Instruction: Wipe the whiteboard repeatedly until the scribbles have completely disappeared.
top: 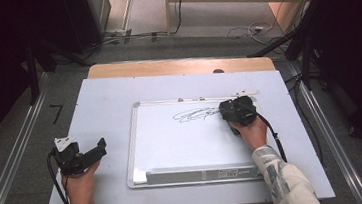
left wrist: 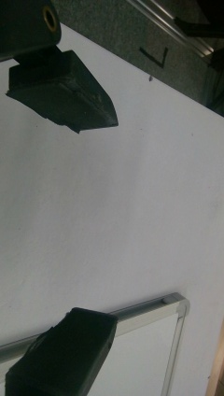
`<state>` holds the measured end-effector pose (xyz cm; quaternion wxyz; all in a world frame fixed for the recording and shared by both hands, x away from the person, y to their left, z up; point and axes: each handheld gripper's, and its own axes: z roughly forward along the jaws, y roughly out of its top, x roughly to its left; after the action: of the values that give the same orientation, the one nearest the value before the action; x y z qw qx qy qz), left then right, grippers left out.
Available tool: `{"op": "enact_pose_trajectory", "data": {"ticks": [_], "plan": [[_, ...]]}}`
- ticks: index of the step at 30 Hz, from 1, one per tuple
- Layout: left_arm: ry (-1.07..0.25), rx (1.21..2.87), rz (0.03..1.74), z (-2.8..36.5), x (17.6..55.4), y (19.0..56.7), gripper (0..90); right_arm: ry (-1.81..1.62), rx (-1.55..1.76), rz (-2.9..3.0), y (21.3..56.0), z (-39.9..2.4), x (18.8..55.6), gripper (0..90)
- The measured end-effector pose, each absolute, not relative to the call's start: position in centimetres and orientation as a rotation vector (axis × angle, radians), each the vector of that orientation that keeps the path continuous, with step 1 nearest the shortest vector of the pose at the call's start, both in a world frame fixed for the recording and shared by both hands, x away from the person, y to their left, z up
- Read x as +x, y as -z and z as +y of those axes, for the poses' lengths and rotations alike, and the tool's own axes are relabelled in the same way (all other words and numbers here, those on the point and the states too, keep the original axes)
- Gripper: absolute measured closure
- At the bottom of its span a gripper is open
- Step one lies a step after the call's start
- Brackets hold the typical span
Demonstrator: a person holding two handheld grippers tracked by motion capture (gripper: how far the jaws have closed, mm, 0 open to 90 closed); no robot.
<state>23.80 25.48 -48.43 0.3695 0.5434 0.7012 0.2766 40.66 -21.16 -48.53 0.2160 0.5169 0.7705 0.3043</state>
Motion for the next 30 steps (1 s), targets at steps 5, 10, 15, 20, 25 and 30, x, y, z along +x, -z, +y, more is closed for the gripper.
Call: {"op": "enact_pose_trajectory", "data": {"ticks": [5, 10, 15, 20, 25, 30], "plan": [[-0.711, 1.393, 1.798, 25.5, 23.8, 48.4, 6.3, -0.851, 1.401, 2.164, 48.5, -20.0, 40.6, 38.5], [-0.711, 1.392, 1.798, 25.5, 23.8, 48.5, 6.3, -0.856, 1.386, 2.177, 48.6, -19.2, 40.6, 38.5], [-0.711, 1.394, 1.798, 25.5, 23.8, 48.4, 6.3, -0.855, 1.382, 2.188, 48.5, -18.6, 40.7, 38.5], [-0.71, 1.393, 1.797, 25.5, 23.8, 48.4, 6.3, -0.857, 1.377, 2.194, 48.5, -18.0, 40.7, 38.5], [-0.709, 1.394, 1.797, 25.5, 23.8, 48.4, 6.3, -0.86, 1.373, 2.199, 48.5, -17.4, 40.6, 38.5], [-0.709, 1.395, 1.797, 25.5, 23.8, 48.4, 6.3, -0.863, 1.355, 2.213, 48.6, -16.7, 40.6, 38.5]]}}
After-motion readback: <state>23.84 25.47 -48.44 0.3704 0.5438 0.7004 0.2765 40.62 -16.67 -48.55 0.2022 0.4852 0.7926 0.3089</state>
